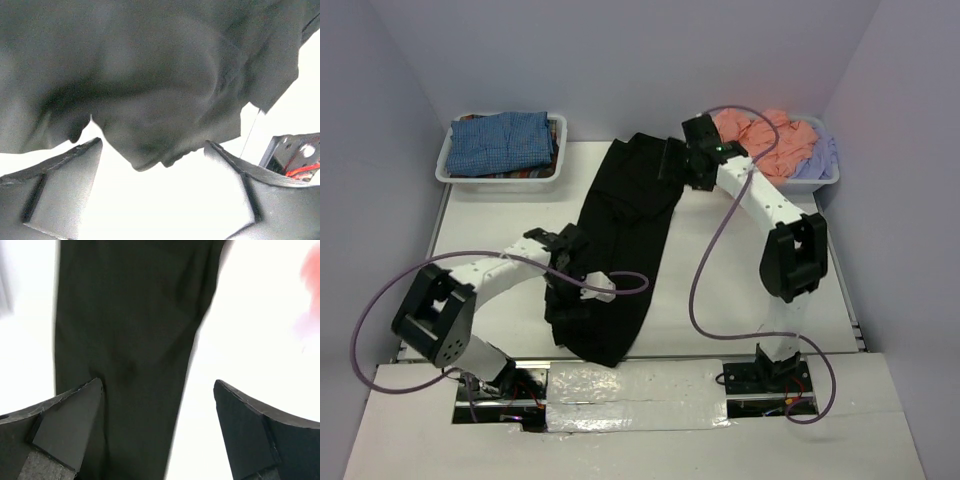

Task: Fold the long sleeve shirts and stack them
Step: Fold the shirt

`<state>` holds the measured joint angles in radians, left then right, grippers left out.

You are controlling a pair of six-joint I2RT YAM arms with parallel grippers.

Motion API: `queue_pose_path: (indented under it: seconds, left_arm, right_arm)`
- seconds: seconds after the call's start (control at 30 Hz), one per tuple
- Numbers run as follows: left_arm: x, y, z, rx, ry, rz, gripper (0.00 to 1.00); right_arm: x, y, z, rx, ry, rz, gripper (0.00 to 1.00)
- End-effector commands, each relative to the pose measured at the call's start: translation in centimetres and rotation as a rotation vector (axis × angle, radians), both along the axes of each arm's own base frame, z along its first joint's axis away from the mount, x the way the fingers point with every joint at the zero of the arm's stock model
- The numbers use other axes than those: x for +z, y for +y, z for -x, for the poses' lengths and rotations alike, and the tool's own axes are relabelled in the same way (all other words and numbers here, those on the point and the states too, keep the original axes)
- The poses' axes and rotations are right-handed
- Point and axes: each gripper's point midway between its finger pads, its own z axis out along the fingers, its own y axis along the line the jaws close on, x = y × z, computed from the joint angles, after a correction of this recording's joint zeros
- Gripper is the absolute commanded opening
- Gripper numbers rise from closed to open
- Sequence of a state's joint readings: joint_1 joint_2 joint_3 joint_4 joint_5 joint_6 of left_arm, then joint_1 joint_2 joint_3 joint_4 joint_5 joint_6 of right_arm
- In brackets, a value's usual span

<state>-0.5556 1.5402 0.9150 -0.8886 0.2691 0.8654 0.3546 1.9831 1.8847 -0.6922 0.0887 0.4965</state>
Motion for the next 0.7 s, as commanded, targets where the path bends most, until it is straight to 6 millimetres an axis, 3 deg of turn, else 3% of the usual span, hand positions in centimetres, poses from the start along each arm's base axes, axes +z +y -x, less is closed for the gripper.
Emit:
queue_pose_path:
  seconds: [0.0, 0.03, 0.07, 0.1, 0.13, 0.17, 0.2, 0.23, 0.27, 0.3, 0.37, 0.4, 0.47, 0.6, 0.63, 0.67]
  left_arm:
    - [3.0, 3.1, -1.0, 0.001, -0.123, -0.078, 0.98]
    - [4.0, 3.4, -1.6, -0.015, -0.170, -0.079, 0.99]
    - [5.5, 4.1, -2.4, -0.014, -0.248, -0.089, 0.99]
    - [6.3, 4.6, -2.9, -0.010, -0.289, -0.093, 0.99]
    - [7.4, 4.9, -3.5, -0.046, -0.344, -0.086, 0.99]
    - [9.0, 5.4, -4.0, -0.049, -0.424, -0.071, 0.99]
    - [9.7, 5.5, -4.4, -0.077, -0.476, -0.057, 0.99]
    - [10.9, 5.8, -4.4, -0.163, -0.560, -0.037, 0.99]
    - [11.2, 5.7, -4.4, -0.213, -0.603, -0.015, 0.99]
    - [11.6, 5.2, -5.0, -0.340, -0.682, 0.000, 0.99]
    - [10.6, 5.1, -4.2, -0.440, -0.772, 0.033, 0.99]
    - [9.0, 4.3, -4.0, -0.535, -0.800, 0.063, 0.99]
    - [8.4, 3.5, -3.3, -0.624, -0.839, 0.107, 0.99]
    - [5.6, 2.6, -1.8, -0.714, -0.779, 0.165, 0.83]
    - [4.8, 2.7, -1.7, -0.712, -0.743, 0.158, 0.73]
    - [4.5, 2.8, -1.7, -0.705, -0.729, 0.150, 0.69]
  right_arm:
    - [-3.0, 2.5, 6.8, 0.126, 0.115, -0.037, 1.00]
    - [-2.0, 3.7, 8.7, 0.158, 0.102, -0.087, 1.00]
    - [-4.6, 3.9, 10.8, 0.175, 0.147, -0.096, 1.00]
    - [-5.2, 4.6, 12.3, 0.199, 0.163, -0.125, 1.00]
    - [-4.3, 5.6, 14.1, 0.215, 0.146, -0.156, 1.00]
    - [-6.5, 5.4, 16.0, 0.213, 0.186, -0.156, 1.00]
    - [-6.1, 5.6, 17.2, 0.216, 0.176, -0.178, 1.00]
    - [-6.3, 7.1, 18.5, 0.234, 0.184, -0.229, 1.00]
    - [-8.3, 6.9, 20.5, 0.234, 0.233, -0.234, 1.00]
    - [-8.3, 7.3, 21.6, 0.242, 0.233, -0.263, 1.00]
    - [-9.9, 8.5, 24.1, 0.254, 0.280, -0.301, 1.00]
    - [-10.5, 8.8, 25.0, 0.259, 0.297, -0.310, 1.00]
    - [-11.7, 9.8, 26.5, 0.275, 0.336, -0.344, 0.94]
    - [-13.8, 10.7, 27.6, 0.284, 0.384, -0.344, 0.72]
    - [-13.9, 11.1, 27.5, 0.291, 0.384, -0.351, 0.66]
    - [-14.6, 11.2, 27.6, 0.291, 0.406, -0.351, 0.63]
